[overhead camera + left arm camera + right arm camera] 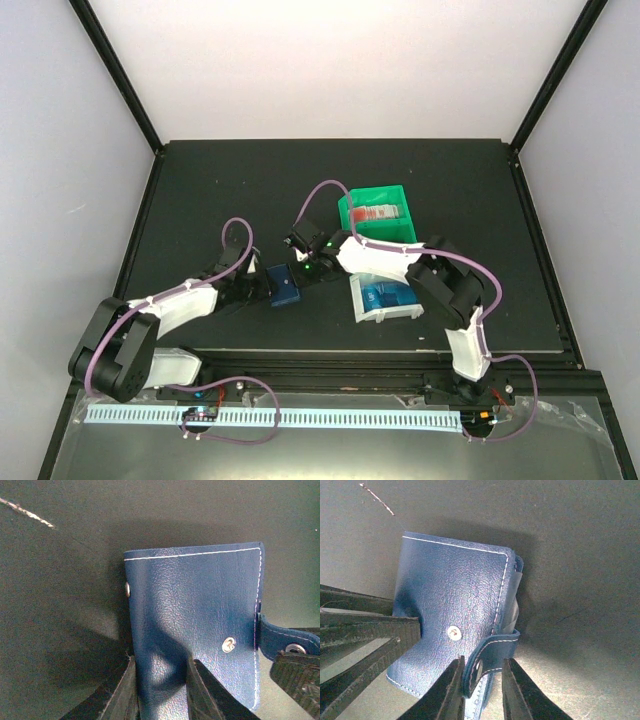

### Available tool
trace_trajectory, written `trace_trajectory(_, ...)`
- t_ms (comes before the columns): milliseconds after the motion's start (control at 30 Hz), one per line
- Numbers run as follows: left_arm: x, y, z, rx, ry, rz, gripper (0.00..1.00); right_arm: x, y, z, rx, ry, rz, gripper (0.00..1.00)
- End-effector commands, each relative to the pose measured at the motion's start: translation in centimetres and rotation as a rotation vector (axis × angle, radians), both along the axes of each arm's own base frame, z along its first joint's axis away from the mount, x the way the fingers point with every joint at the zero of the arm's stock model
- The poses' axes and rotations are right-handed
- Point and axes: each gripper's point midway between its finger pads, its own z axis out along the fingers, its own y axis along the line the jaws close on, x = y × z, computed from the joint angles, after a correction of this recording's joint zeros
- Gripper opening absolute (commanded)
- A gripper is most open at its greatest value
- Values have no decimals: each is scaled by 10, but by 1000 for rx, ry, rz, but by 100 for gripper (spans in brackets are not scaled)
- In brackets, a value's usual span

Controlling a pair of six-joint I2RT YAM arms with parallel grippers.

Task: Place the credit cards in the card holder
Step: Close the card holder at the center of the board.

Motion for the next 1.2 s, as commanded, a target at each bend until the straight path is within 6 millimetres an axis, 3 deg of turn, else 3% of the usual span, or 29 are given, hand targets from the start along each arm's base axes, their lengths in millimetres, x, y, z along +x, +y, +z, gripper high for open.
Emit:
trace_trajectory(0, -31, 20, -27, 92, 135, 5, 28, 3, 3, 25, 30, -42, 3, 21)
trace_trajectory(233, -31, 20, -27, 91, 135, 3, 27, 1, 14, 33, 73, -32, 33, 23)
trace_trajectory(600, -35, 18, -30, 76, 142, -5, 27, 5, 12, 35, 64, -42, 6, 22)
trace_trajectory(933, -39, 18, -34, 69, 152, -11, 26, 7, 10, 26, 41, -37, -5, 9)
trace_trajectory(1167, -38, 16, -32, 60, 148, -13, 26, 6, 18, 35, 80, -41, 25, 2)
